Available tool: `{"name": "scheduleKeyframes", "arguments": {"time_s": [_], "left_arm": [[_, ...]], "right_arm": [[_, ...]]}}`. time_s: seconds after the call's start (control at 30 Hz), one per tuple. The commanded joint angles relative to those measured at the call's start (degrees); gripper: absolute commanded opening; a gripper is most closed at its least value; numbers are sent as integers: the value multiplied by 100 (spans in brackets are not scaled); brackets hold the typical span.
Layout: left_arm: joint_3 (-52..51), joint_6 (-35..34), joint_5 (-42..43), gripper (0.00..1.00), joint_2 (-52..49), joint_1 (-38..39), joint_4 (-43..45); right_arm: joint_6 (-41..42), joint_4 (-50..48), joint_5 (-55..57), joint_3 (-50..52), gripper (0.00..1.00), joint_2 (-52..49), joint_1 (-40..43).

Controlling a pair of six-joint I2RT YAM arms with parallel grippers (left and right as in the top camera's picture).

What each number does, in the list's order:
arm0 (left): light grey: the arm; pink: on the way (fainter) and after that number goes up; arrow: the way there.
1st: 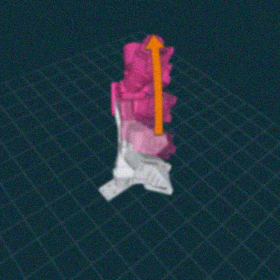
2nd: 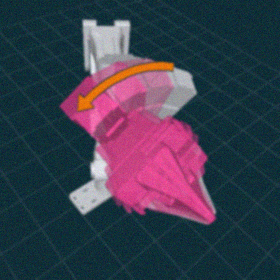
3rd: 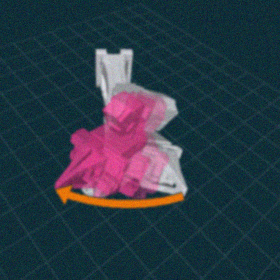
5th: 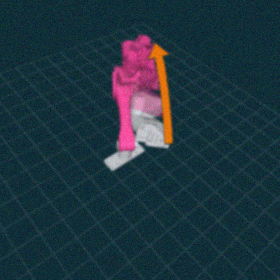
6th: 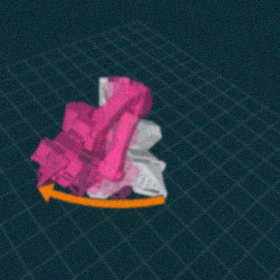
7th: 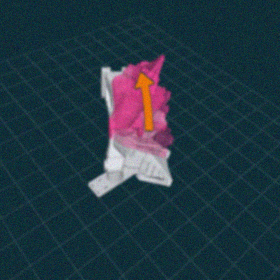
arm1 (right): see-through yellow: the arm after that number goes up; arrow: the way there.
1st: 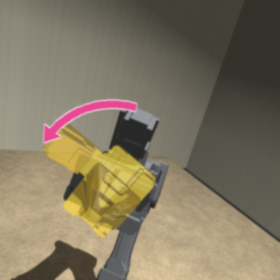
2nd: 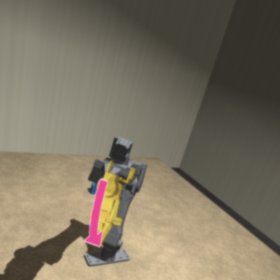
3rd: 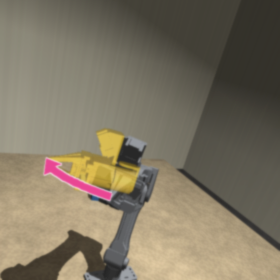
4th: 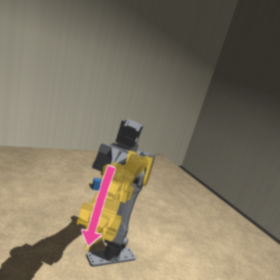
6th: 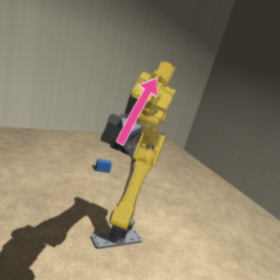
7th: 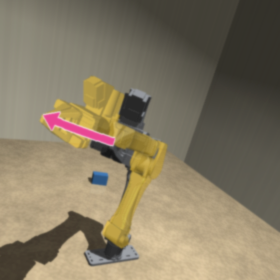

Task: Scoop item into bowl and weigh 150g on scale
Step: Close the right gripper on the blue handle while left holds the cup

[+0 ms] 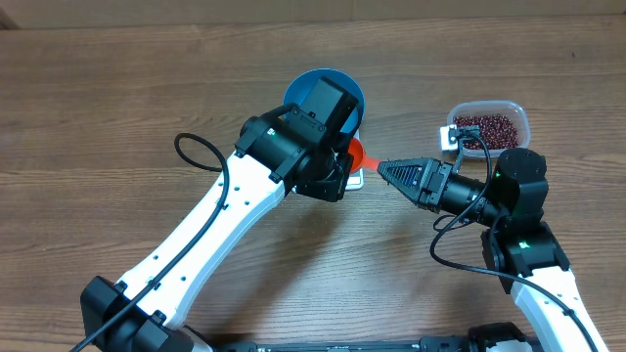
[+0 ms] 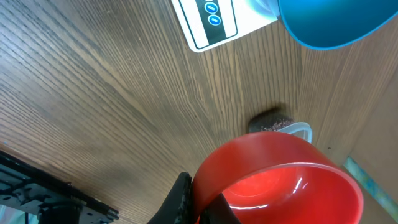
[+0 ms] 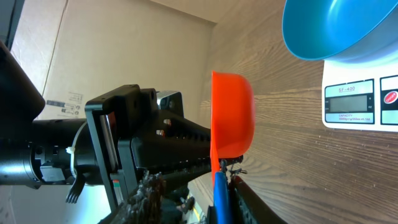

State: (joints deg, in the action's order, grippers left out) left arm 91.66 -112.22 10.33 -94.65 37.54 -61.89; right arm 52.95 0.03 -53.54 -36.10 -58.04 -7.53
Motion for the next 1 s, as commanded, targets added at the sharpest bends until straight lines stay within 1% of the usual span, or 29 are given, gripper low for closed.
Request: {"name": "scheduleKeyframes", "arguments": {"time_s": [0.0,0.3,0.67,0.9,0.97], "left_arm": [[96,-74,26,4,-50,55,48],[96,-74,28,4,-50,74,48],[96,-111,177,4,-50,74,42],[96,-111,175,4,-50,74,42],[96,-107,175,4,-50,74,39]], "right_arm": [[-4,-20,-57,-177,33,9,-24],[-4,-20,-55,-177,25,9,-24],[-26,-17,-55,-177,23,9,-24],[-26,-17,-55,-177,17,9,-24],[-26,-17,-55,-177,14,9,-24]]}}
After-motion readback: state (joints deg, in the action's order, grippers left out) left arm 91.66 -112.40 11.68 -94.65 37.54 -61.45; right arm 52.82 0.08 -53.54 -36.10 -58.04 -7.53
